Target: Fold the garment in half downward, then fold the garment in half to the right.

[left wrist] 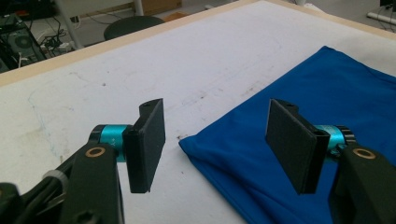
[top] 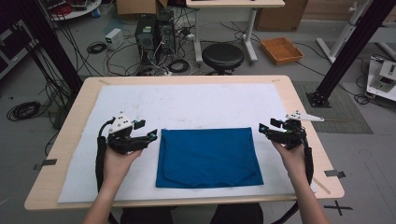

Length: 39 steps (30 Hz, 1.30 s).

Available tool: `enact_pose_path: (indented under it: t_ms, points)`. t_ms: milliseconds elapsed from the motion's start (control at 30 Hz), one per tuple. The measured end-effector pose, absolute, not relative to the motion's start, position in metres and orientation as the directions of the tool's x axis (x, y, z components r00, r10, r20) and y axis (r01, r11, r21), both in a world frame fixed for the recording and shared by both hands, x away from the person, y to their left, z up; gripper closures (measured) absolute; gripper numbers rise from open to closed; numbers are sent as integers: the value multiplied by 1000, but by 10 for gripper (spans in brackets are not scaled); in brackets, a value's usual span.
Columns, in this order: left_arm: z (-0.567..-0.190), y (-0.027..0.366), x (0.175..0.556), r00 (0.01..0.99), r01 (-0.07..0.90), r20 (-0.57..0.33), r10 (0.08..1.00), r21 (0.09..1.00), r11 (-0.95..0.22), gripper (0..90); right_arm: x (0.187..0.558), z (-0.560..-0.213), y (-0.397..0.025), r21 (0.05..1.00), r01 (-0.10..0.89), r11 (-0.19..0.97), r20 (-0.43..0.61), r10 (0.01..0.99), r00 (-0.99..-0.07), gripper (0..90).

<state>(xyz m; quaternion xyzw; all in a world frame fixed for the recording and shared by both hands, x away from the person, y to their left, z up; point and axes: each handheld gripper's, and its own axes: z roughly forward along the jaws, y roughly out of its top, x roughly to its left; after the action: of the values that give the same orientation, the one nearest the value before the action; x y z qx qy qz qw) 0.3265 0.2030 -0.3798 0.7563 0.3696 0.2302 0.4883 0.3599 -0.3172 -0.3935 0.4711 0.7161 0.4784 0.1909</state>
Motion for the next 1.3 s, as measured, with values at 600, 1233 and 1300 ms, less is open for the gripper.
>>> enact_pose_path:
  t_ms: [600,1233,1300]
  points:
    - [-376,199,317,629,341,-38,776,911,-231,373,355,-383,-326,883,465,73,176,864,-471,364]
    - [-427,199,251,559,545,-256,789,830,-116,384,352,-384,-327,885,459,79,167,866,-471,364]
    - [-435,199,244,543,570,-284,790,816,-98,391,352,-384,-326,884,460,83,165,866,-472,364]
